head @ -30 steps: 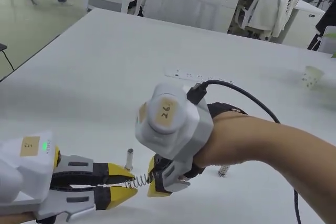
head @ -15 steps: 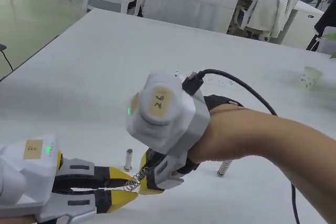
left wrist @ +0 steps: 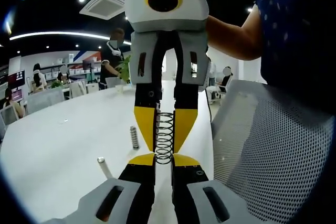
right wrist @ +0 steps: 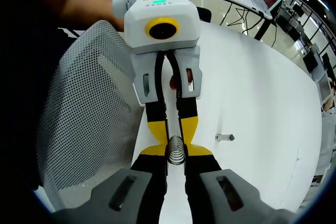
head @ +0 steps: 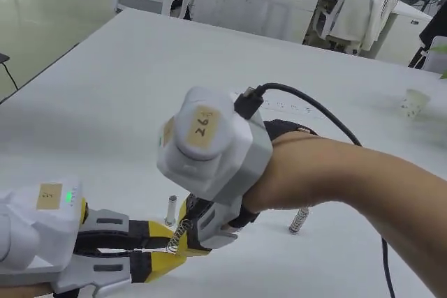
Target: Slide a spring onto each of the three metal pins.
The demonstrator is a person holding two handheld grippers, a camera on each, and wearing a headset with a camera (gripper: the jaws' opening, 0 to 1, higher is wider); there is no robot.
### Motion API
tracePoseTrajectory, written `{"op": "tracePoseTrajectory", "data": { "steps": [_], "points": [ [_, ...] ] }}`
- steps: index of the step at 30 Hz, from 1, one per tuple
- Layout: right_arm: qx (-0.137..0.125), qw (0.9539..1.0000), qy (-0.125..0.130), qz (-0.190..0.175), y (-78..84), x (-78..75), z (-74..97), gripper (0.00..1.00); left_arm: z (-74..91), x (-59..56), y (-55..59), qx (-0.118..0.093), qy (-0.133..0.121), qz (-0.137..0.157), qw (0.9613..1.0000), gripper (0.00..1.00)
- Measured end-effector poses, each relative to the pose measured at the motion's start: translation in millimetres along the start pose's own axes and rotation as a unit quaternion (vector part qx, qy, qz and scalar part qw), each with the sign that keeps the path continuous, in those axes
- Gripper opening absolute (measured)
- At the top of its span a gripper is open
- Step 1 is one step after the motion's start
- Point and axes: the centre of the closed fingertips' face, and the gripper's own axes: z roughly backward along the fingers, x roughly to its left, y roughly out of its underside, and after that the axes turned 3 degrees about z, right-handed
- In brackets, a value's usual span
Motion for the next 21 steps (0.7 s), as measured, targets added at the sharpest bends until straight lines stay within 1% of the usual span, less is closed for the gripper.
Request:
{"op": "tracePoseTrajectory", "data": {
  "steps": [16, 21],
  "points": [
    [0.006, 1.0000, -0.002, 0.003, -0.9, -1.0, -1.5, 0.09, -1.3, 1.2, 1.5, -0.002, -0.001, 0.000, 1.0000, 0.03],
    [0.006, 1.0000, 0.000, 0.004, -1.5, -3.1, -1.5, 0.09, -1.2, 2.7, 1.5, -0.003, -0.005, 0.001, 1.0000, 0.09]
  ]
}}
